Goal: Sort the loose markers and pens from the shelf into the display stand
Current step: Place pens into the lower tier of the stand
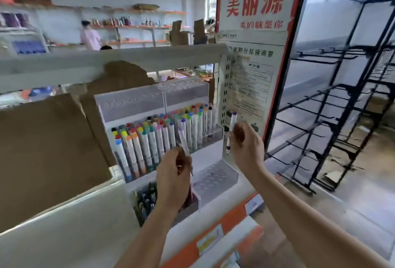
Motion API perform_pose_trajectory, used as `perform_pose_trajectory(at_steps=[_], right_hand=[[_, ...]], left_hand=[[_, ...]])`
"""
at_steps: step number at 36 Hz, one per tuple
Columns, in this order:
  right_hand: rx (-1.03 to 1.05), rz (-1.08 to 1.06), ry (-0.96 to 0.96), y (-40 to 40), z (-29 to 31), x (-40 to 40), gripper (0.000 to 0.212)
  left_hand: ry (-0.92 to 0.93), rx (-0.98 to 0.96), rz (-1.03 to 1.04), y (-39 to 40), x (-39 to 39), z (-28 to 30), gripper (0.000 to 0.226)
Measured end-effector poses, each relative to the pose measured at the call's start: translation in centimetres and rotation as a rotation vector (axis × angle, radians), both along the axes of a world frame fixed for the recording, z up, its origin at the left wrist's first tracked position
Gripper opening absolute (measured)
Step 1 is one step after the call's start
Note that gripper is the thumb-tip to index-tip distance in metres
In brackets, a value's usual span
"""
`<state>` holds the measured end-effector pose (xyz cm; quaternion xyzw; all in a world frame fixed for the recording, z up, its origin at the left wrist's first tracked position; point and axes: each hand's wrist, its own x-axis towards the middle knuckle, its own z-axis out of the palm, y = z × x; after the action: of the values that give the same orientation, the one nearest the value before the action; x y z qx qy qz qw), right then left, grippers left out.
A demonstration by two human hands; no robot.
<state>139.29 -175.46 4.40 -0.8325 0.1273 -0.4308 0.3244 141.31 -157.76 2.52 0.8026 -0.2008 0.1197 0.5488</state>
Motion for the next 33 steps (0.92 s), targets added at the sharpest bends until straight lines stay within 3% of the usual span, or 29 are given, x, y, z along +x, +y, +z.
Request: perform_pose_trajectory(at_steps=[12,16,27,33], right_hand=[[0.079,0.279,-0.099,-2.1,2.4,4.8,0.017],[0.03,0.348,-0.064,-1.7,2.4,6.3,0.007],[-0.104,0.316,0.101,-1.7,0.9,8.3,0.01],[-0.161,0.297,0.264,-1.6,0.1,8.6,0.008]], left_hand=[[-0.019,0.051,0.214,-3.8,-0.2,0.2,0.007],[-0.013,0.038,0.232,-4.0,0.2,0.2,0.012],[-0.045,0.027,0.191,-4.0,1.4,-0.7,0.029],[-0.036,0.026,0.217,-4.1,1.1,-1.1,0.014]])
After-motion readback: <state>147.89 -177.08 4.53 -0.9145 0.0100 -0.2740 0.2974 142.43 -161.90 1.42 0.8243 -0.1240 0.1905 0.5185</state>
